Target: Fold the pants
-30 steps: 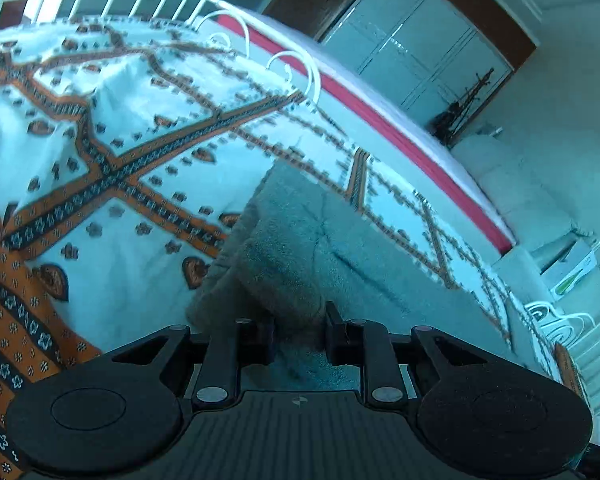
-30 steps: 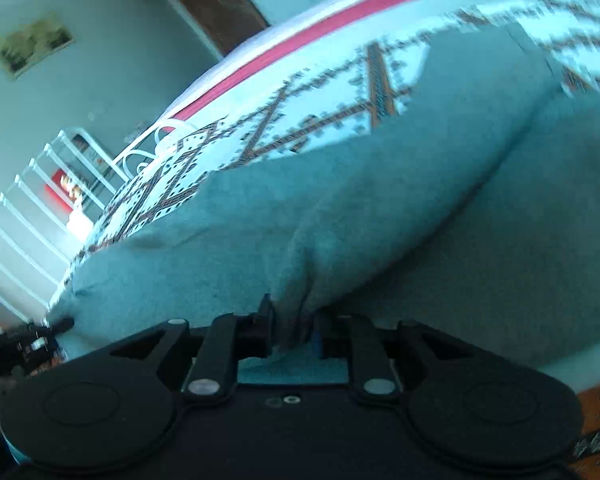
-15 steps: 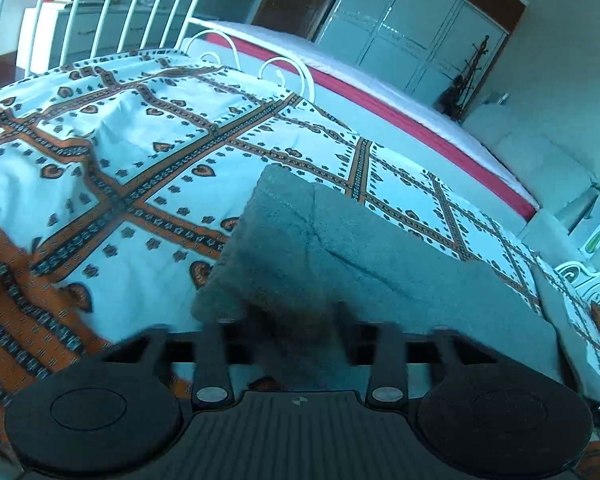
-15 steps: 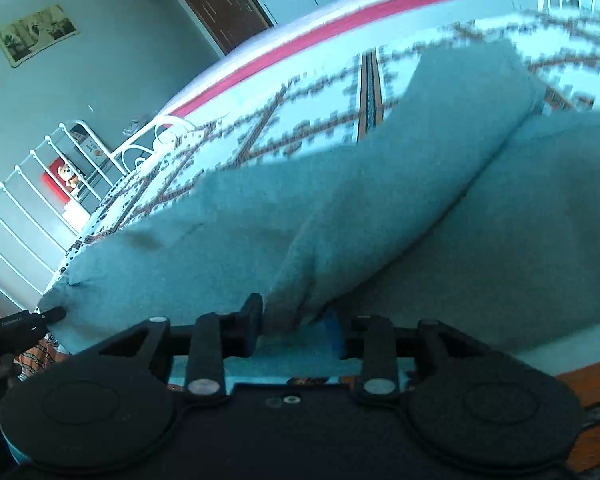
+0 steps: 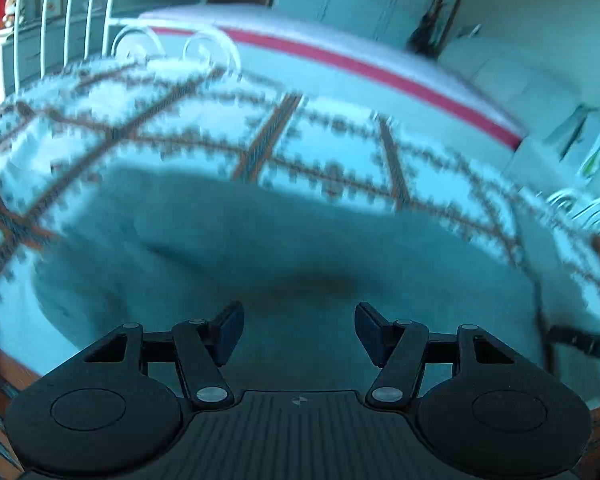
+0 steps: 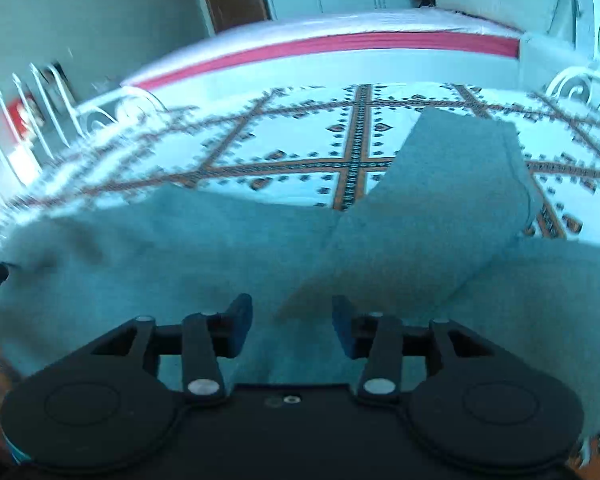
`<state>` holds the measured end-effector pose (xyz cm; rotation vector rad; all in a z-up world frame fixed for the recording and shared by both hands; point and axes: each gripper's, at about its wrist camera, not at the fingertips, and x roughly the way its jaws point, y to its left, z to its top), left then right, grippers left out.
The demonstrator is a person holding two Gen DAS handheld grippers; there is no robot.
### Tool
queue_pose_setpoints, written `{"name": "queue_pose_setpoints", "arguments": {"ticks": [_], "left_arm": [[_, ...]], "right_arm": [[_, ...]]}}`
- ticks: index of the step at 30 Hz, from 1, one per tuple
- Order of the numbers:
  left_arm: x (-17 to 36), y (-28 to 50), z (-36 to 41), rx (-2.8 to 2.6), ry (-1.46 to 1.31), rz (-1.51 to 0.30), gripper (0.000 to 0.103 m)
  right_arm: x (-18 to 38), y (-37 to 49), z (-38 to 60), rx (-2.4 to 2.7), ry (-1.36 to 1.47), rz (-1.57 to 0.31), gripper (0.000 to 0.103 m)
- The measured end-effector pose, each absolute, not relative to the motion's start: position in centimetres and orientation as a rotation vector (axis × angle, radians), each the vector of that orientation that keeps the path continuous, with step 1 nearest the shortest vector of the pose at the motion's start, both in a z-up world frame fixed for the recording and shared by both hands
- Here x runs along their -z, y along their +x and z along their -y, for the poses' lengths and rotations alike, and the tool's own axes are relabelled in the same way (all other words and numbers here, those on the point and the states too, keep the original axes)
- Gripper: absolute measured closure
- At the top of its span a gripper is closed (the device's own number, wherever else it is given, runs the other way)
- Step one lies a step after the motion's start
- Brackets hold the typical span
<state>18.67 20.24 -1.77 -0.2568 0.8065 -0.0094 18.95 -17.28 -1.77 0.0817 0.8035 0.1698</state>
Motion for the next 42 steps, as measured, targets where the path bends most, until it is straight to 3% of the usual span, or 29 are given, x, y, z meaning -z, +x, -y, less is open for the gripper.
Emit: {"name": "queue_pose_setpoints", "arguments": {"ticks": [1,2,3,11,12,16,20,21,22,26,28,30,31,33,35,36,38,40,42], "left_arm": [[2.7,18.6,-19.5,0.005,-0.243,-0.839,0.041],[3.2,18.7,-19.0,-0.001,-0.213,-0.876,0.041],[3.1,18.7,-18.5,0.001,-0.179,-0.880,0.041],[3.3,18.8,-17.8,0.016,-0.137,-0.905,0.037],[3.3,18.8,-17.7,0.016,-0.134,-0.904,0.037],[3.3,19.0,-17.9,0.018,-0.144,-0.901,0.035],[3.4,18.9,-17.8,0.020,-0.145,-0.898,0.034],[3.4,18.8,-17.7,0.021,-0.139,-0.898,0.033],[3.4,18.8,-17.6,0.024,-0.132,-0.897,0.033],[3.4,18.8,-17.7,0.034,-0.127,-0.894,0.032],[3.4,19.0,-17.7,0.040,-0.130,-0.897,0.031],[3.4,19.2,-17.5,0.034,-0.120,-0.901,0.029],[3.4,19.2,-17.3,0.033,-0.118,-0.902,0.029],[3.4,19.2,-17.1,0.029,-0.110,-0.903,0.027],[3.4,19.2,-17.0,0.030,-0.104,-0.903,0.027],[3.4,19.3,-17.1,0.029,-0.112,-0.902,0.027],[3.4,19.3,-17.5,0.026,-0.143,-0.900,0.026],[3.4,19.2,-17.8,0.024,-0.168,-0.896,0.026],[3.4,19.1,-17.8,0.027,-0.170,-0.893,0.026]], "right_arm": [[2.3,19.2,17.0,-0.144,0.048,-0.825,0.058],[2.6,19.3,16.9,-0.152,0.036,-0.840,0.092],[2.8,19.0,17.3,-0.165,0.048,-0.858,0.103],[2.6,12.0,22.4,-0.101,0.197,-0.904,0.102],[1.6,11.7,22.4,-0.090,0.190,-0.852,0.091],[-0.8,14.5,21.4,-0.074,0.093,-0.734,0.078],[-0.2,19.5,20.3,-0.049,-0.041,-0.744,0.079],[0.2,20.7,20.3,-0.044,-0.065,-0.768,0.098],[0.4,21.5,20.9,-0.047,-0.043,-0.780,0.103],[-2.7,17.5,26.7,0.083,0.160,-0.586,0.103],[-1.4,14.7,29.9,0.142,0.292,-0.635,0.103],[2.1,14.0,31.7,0.132,0.377,-0.854,0.098],[2.8,13.4,32.1,0.118,0.412,-0.876,0.098],[1.6,12.4,32.3,0.133,0.401,-0.791,0.078],[0.1,12.4,32.5,0.142,0.371,-0.721,0.070],[-0.3,12.9,32.9,0.139,0.361,-0.710,0.056],[-0.6,14.1,33.9,0.159,0.344,-0.707,0.041],[-0.1,15.0,35.5,0.163,0.383,-0.692,0.044],[0.7,16.1,38.1,0.145,0.518,-0.694,0.056]]}}
